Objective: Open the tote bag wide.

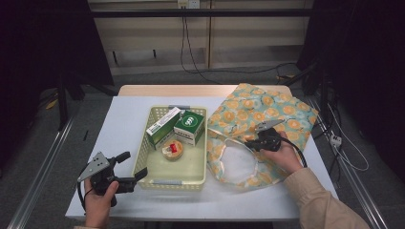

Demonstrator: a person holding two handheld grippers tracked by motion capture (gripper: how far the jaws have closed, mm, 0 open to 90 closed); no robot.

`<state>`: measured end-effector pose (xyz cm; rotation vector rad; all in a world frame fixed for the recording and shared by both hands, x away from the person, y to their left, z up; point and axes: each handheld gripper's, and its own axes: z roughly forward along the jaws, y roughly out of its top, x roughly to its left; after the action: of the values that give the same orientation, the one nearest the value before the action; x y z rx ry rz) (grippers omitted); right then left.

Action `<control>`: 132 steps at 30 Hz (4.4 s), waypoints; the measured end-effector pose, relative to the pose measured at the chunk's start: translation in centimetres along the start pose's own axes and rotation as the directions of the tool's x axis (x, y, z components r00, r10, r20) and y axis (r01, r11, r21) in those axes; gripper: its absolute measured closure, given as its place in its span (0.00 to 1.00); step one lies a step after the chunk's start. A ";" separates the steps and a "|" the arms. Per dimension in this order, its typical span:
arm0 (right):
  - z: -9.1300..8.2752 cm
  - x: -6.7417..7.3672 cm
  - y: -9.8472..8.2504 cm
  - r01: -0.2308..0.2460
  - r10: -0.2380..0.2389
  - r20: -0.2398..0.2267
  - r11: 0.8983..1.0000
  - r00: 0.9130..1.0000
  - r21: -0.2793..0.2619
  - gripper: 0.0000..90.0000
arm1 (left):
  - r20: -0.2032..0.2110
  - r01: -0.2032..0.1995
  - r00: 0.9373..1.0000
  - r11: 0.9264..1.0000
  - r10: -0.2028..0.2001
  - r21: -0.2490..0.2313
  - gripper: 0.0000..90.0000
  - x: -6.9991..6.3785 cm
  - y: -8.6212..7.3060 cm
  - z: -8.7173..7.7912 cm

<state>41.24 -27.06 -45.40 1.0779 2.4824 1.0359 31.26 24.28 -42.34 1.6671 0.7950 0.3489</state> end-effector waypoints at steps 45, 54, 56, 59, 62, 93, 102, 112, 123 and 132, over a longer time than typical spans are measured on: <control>-1.5 -7.0 2.8 -0.098 0.103 0.079 0.993 0.992 -0.065 0.94 | 0.005 -0.006 1.000 1.000 0.006 0.009 0.06 -0.2 0.0 0.2; -2.5 -5.8 2.7 -0.084 0.091 0.074 0.993 0.993 -0.087 0.89 | 0.002 -0.007 1.000 1.000 0.007 0.007 0.06 -0.3 0.1 0.2; -2.7 -5.2 2.8 -0.073 0.079 0.068 0.994 0.995 -0.080 0.89 | 0.003 -0.007 1.000 1.000 0.007 0.008 0.06 -0.3 0.1 0.2; -3.1 -4.5 3.0 -0.060 0.067 0.073 0.994 0.995 -0.086 0.87 | 0.005 -0.009 1.000 1.000 0.009 0.007 0.06 -0.3 0.1 0.2; -3.5 -3.9 3.2 -0.050 0.057 0.073 0.994 0.996 -0.100 0.82 | 0.005 -0.008 1.000 1.000 0.008 0.006 0.06 -0.4 0.1 0.2; -0.7 1.0 -1.0 -0.007 0.007 0.053 1.000 0.999 -0.001 0.63 | 0.010 -0.023 1.000 1.000 0.023 0.009 0.06 -0.6 0.3 0.2; -1.2 -1.4 -1.0 -0.037 0.042 0.170 0.999 0.984 -0.034 0.50 | 0.010 -0.023 1.000 1.000 0.023 0.018 0.06 -0.7 0.1 0.4; -0.2 -4.1 -0.7 -0.067 0.073 0.188 0.997 0.979 -0.037 0.45 | 0.010 -0.021 1.000 0.999 0.020 0.027 0.06 -0.5 0.0 0.4; -2.4 -4.6 0.5 -0.066 0.078 0.238 0.996 0.968 -0.056 0.44 | 0.011 -0.015 1.000 1.000 0.015 0.028 0.06 -0.5 -0.1 0.5; -2.3 -4.0 -2.0 -0.090 0.085 0.153 0.996 0.985 0.025 0.76 | 0.018 -0.018 1.000 0.999 0.017 0.030 0.06 -0.5 0.0 0.8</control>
<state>41.86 -32.07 -45.32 1.2370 2.3573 0.9040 31.39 23.37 -42.48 1.7037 0.7767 0.3358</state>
